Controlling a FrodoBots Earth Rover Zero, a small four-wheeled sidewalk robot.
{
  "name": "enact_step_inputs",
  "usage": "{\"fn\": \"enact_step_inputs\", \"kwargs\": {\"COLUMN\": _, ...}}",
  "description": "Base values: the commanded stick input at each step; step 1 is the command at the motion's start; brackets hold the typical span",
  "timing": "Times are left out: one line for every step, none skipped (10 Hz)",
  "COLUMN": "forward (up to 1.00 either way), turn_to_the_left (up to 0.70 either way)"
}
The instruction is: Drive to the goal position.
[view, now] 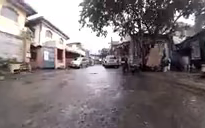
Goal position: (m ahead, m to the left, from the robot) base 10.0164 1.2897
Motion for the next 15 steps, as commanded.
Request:
{"fn": "enact_step_inputs", "kwargs": {"forward": 1.00, "turn_to_the_left": 0.00}}
{"fn": "enact_step_inputs", "kwargs": {"forward": 1.00, "turn_to_the_left": 0.00}}
{"fn": "enact_step_inputs", "kwargs": {"forward": 1.00, "turn_to_the_left": 0.00}}
{"fn": "enact_step_inputs", "kwargs": {"forward": 1.00, "turn_to_the_left": 0.00}}
{"fn": "enact_step_inputs", "kwargs": {"forward": 1.00, "turn_to_the_left": 0.00}}
{"fn": "enact_step_inputs", "kwargs": {"forward": 1.00, "turn_to_the_left": 0.00}}
{"fn": "enact_step_inputs", "kwargs": {"forward": 1.00, "turn_to_the_left": 0.00}}
{"fn": "enact_step_inputs", "kwargs": {"forward": 1.00, "turn_to_the_left": 0.00}}
{"fn": "enact_step_inputs", "kwargs": {"forward": 1.00, "turn_to_the_left": 0.00}}
{"fn": "enact_step_inputs", "kwargs": {"forward": 1.00, "turn_to_the_left": 0.00}}
{"fn": "enact_step_inputs", "kwargs": {"forward": 1.00, "turn_to_the_left": 0.00}}
{"fn": "enact_step_inputs", "kwargs": {"forward": 1.00, "turn_to_the_left": 0.00}}
{"fn": "enact_step_inputs", "kwargs": {"forward": 1.00, "turn_to_the_left": 0.00}}
{"fn": "enact_step_inputs", "kwargs": {"forward": 1.00, "turn_to_the_left": 0.27}}
{"fn": "enact_step_inputs", "kwargs": {"forward": 1.00, "turn_to_the_left": 0.06}}
